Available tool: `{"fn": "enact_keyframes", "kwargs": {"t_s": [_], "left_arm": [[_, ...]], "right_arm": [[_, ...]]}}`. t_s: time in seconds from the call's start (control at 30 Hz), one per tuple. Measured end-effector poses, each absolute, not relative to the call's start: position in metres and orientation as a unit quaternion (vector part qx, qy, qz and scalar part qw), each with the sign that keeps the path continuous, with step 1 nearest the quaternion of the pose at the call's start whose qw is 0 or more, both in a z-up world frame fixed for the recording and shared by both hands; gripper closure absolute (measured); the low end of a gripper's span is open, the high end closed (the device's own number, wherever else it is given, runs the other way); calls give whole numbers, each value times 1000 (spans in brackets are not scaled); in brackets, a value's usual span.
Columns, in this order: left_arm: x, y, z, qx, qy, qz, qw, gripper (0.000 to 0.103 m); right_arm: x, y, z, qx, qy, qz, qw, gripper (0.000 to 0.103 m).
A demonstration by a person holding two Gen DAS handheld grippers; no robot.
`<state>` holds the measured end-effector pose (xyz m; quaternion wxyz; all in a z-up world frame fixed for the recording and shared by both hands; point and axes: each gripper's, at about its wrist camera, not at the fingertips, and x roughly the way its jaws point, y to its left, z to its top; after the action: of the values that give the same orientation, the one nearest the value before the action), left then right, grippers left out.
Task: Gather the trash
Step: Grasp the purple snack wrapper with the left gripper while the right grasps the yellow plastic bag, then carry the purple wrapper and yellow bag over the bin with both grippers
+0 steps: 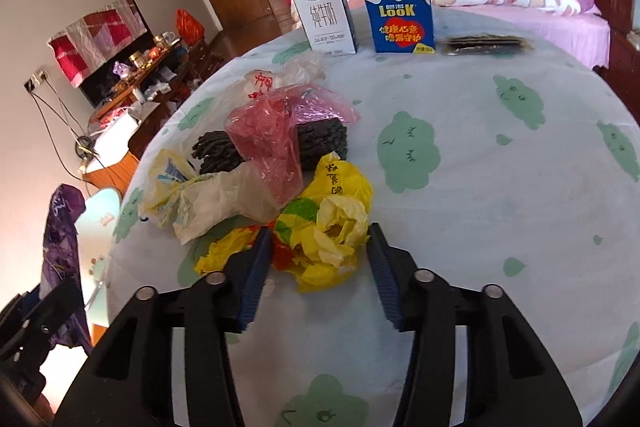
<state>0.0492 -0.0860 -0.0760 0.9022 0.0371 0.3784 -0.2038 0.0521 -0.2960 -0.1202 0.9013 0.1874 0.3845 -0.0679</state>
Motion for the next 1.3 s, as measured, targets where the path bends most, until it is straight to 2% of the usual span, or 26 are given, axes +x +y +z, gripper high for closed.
{"fn": "enact_keyframes", "kwargs": {"t_s": [0.13,0.47,1.3], "left_arm": [[48,-86,-77,39,377,-202,903,67],[42,-85,-70,69,361,-160,916,67],[44,-30,-55,57,331,-101,936,67]], "right_arm": [[38,-295,-116,182,375,-69,907,67],[-13,-285,-76,149,286,-119,939,67],[3,-202,-67,75,301,-59,949,66]]}}
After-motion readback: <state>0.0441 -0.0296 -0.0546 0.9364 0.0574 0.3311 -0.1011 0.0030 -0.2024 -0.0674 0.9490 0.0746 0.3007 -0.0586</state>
